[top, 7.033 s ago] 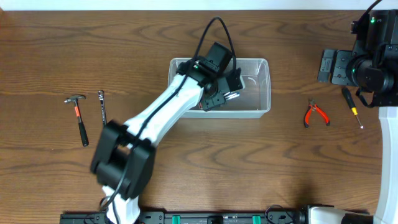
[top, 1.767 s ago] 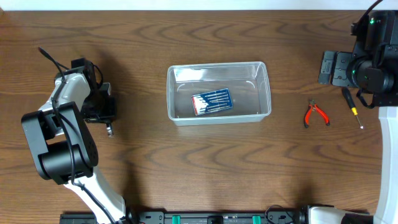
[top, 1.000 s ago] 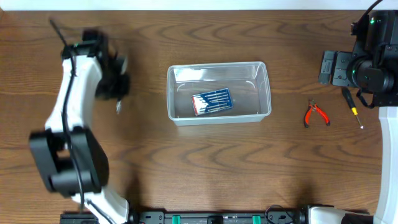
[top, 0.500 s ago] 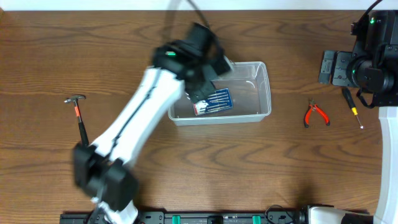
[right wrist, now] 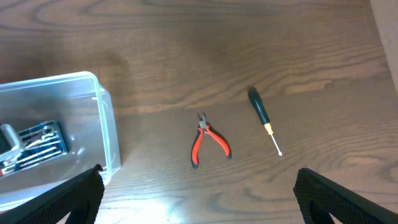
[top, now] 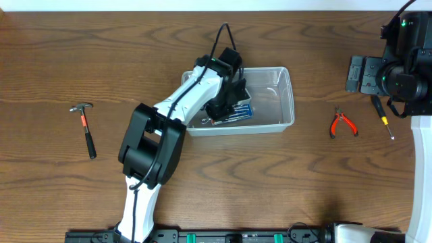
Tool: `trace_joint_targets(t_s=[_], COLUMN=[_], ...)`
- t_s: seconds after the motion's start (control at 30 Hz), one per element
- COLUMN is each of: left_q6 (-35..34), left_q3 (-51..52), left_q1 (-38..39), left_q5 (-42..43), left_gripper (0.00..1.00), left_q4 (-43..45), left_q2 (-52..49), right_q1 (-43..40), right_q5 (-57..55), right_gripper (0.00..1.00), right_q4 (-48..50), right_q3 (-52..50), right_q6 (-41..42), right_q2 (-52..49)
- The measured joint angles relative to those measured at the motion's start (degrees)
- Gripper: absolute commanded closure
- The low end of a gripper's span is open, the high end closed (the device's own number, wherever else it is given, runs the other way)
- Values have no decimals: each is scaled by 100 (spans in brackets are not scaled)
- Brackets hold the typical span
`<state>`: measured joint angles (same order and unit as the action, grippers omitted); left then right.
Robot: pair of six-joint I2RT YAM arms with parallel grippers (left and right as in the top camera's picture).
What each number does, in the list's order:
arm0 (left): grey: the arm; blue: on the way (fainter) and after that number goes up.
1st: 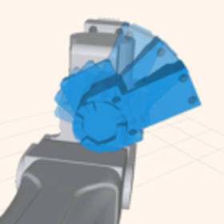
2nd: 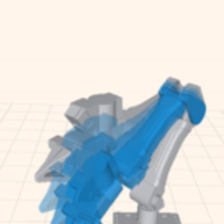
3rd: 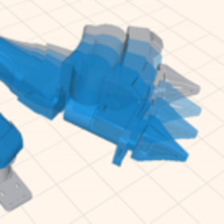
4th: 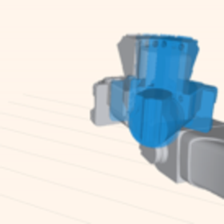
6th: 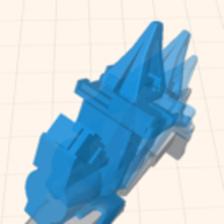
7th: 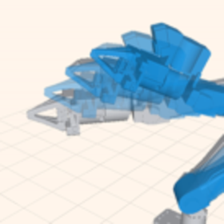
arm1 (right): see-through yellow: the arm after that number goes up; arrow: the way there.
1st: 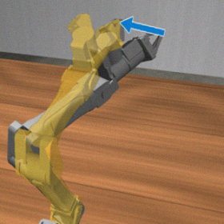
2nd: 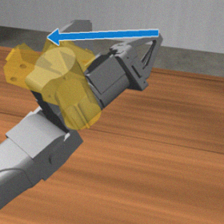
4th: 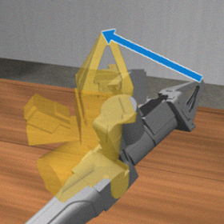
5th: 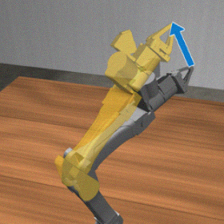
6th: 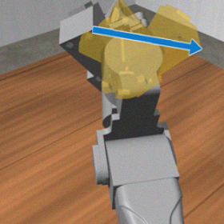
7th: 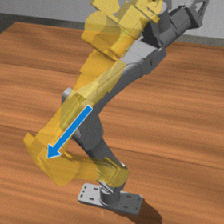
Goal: Pack container
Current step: 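Lift the wrench, place it in the container, open gripper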
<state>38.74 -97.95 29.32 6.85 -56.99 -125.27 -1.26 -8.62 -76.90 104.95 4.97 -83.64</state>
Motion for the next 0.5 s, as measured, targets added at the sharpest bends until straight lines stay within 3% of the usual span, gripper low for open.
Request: trace_joint_targets(t_s=[0.03,0.17,0.37,0.5], left_q6=[-15,11,-85,-175], left_q3=[-2,-2,-2,-2], left_q1=[-26,-57,-57,-57], left_q5=[2,2,-157,-616], left_gripper=[31,10,5,1], left_q4=[7,-22,-160,-485], left_q2=[2,2,157,920], right_q1=[0,0,0,0], right_q5=[0,0,0,0], right_gripper=[1,1,1,1], right_q4=[0,0,0,2], right_q3=[0,0,0,0], right_q6=[0,0,0,0], right_q2=[0,0,0,0])
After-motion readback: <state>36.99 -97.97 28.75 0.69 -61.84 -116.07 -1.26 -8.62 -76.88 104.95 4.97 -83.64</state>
